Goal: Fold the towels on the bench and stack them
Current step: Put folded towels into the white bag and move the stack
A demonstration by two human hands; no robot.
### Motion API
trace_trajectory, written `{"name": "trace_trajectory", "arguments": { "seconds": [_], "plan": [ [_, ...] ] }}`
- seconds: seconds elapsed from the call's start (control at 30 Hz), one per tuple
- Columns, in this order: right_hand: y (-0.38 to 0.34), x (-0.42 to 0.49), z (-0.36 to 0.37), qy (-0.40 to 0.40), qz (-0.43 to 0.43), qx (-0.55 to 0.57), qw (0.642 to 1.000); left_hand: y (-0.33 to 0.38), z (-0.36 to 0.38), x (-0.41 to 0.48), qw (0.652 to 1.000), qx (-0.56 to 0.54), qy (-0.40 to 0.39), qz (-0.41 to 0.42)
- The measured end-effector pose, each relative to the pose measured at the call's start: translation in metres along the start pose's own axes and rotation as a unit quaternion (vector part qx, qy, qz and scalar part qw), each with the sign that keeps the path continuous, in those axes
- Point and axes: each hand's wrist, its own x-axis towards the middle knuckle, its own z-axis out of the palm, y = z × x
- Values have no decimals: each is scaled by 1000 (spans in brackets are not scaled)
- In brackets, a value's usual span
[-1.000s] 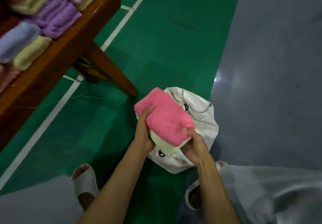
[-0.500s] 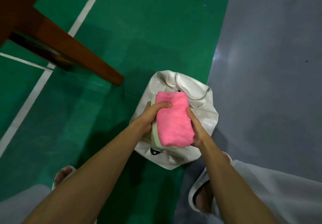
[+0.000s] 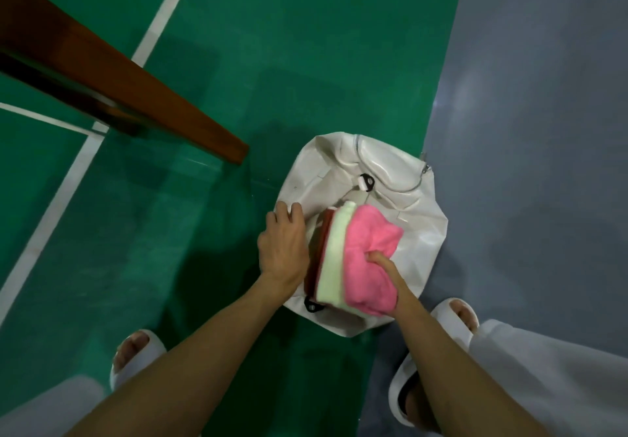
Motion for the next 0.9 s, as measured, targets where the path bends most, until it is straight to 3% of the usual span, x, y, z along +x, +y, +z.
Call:
{"name": "trace_trajectory", "arguments": {
  "seconds": [0.07,0.17,0.3,0.47,0.7,0.8,0.9],
  "plan": [
    [-2,5,-4,-28,20,-19,999,-10,0,3,999,9,-22,-41],
    [-11,10,-3,-66,44,-63,995,-22,-11,8,996,-29,7,-81],
    [-22,15,11,-78,38,-111,990,-30,-4,5,998,45,-20,-28],
    [-13,16,1,-71,38,-109,991,-34,29,7,984,131,-95,-77],
    [-10,26,-6,-121,70,-101,985,-19,28,18,979,163,-113,-50],
    [-14,24,-6,-141,67,-106,982,-14,23,7,991,91,-79,-50],
    [-19,23,-8,-119,59,-125,983,-12,17,-27,981,-145,65,-111]
  ]
}}
